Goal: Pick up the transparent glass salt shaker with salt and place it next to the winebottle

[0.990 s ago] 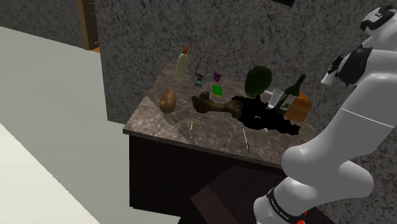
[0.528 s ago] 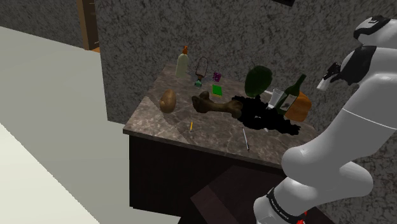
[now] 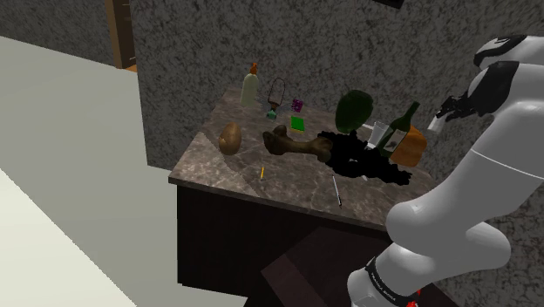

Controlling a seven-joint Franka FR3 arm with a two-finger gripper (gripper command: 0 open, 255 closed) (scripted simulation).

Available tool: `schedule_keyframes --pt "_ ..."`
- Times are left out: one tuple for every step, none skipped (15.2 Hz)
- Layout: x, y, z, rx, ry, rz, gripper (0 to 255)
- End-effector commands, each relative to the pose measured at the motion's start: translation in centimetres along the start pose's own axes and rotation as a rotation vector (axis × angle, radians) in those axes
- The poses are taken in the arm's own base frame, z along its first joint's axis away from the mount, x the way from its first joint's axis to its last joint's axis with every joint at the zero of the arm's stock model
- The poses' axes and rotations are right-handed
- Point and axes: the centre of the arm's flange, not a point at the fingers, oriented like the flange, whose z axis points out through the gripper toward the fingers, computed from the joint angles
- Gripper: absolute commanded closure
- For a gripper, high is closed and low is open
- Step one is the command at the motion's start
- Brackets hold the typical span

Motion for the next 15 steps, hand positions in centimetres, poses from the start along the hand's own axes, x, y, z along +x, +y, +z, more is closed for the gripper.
schedule_keyframes --pt "-0.3 0.1 0.9 0.000 0.000 0.000 255" --pt "-0.5 0.2 1.4 0.000 0.000 0.000 255" --pt "-0.7 0.2 1.9 0.000 0.000 0.000 255" --pt "-0.9 0.3 2.4 0.000 0.000 0.000 255" --pt "-1.1 0.3 2.9 0.000 0.000 0.000 255" --pt "-1.3 0.4 3.4 0.000 0.000 0.000 255" --pt "-1.4 0.5 3.9 0.000 0.000 0.000 255" --pt "-1.6 0.5 4.4 0.000 0.000 0.000 255" --pt "-1.8 0.6 4.9 0.000 0.000 0.000 255" --pt "-2.0 0.7 5.3 0.000 0.000 0.000 255" --pt "-2.2 0.7 5.8 0.000 0.000 0.000 255" --pt "-2.4 0.8 6.3 0.000 0.000 0.000 255" --pt "-2.5 0.8 6.8 0.000 0.000 0.000 255" --pt "-2.7 0.9 7.3 0.000 0.000 0.000 255" --pt "-2.9 1.0 7.8 0.000 0.000 0.000 255"
